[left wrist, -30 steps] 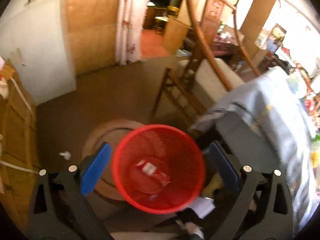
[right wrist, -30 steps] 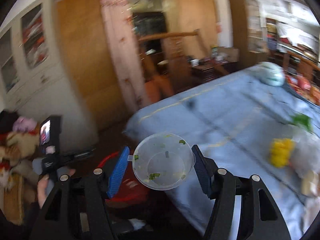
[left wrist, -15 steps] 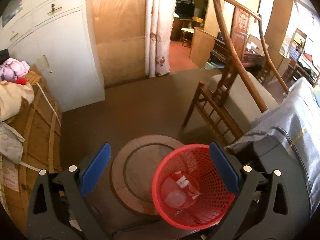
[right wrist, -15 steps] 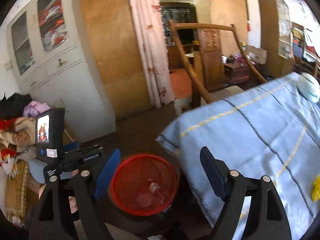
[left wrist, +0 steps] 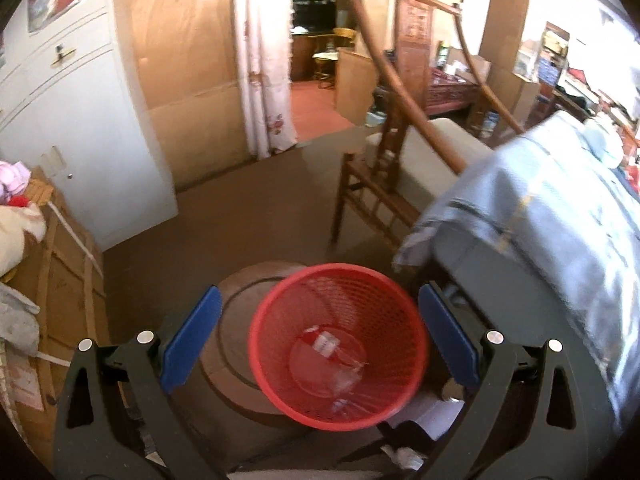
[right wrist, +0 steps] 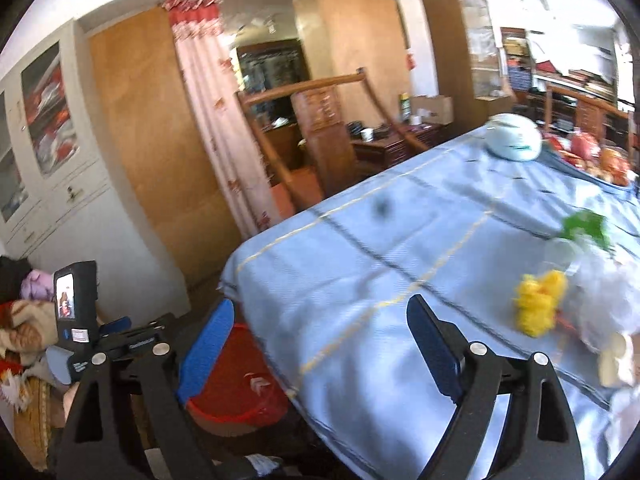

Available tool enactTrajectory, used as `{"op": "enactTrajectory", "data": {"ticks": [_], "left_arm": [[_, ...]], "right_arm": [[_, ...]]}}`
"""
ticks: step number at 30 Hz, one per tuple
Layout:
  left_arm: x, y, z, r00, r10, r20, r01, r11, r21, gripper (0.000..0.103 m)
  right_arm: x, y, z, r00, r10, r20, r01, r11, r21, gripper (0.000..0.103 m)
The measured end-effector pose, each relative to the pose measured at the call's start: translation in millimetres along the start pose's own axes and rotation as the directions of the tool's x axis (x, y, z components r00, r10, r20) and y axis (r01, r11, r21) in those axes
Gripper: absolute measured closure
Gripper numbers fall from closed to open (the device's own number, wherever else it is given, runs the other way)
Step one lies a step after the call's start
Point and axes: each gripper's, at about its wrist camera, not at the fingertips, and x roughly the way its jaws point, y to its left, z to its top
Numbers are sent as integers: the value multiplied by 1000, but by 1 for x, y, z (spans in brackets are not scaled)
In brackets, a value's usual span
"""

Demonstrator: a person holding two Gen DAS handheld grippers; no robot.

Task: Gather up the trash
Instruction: 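Return the left gripper to the table and grasp the yellow plastic flower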

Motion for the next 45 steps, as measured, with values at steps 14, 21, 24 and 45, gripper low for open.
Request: {"op": "enactTrajectory", "data": {"ticks": [14, 21, 24, 45], "left_arm": [[-49, -165, 7, 958, -286, -10, 275, 911, 308, 7], [-56, -277, -3, 894, -436, -98, 429, 775, 463, 7], [-52, -313, -7, 886, -449, -117, 442, 743, 503, 7], [-35, -390, -22, 818, -503, -280, 565, 611, 554, 41]], "right_arm": [[-112, -146, -39, 902, -408, 140, 367, 897, 248, 6], [-141, -207, -64, 810, -580, 83, 529, 785, 323, 6], [-149, -232, -74, 795, -603, 61, 542, 753, 373, 6], [-139, -253, -82, 884, -468, -19, 419, 772, 478, 6]]}}
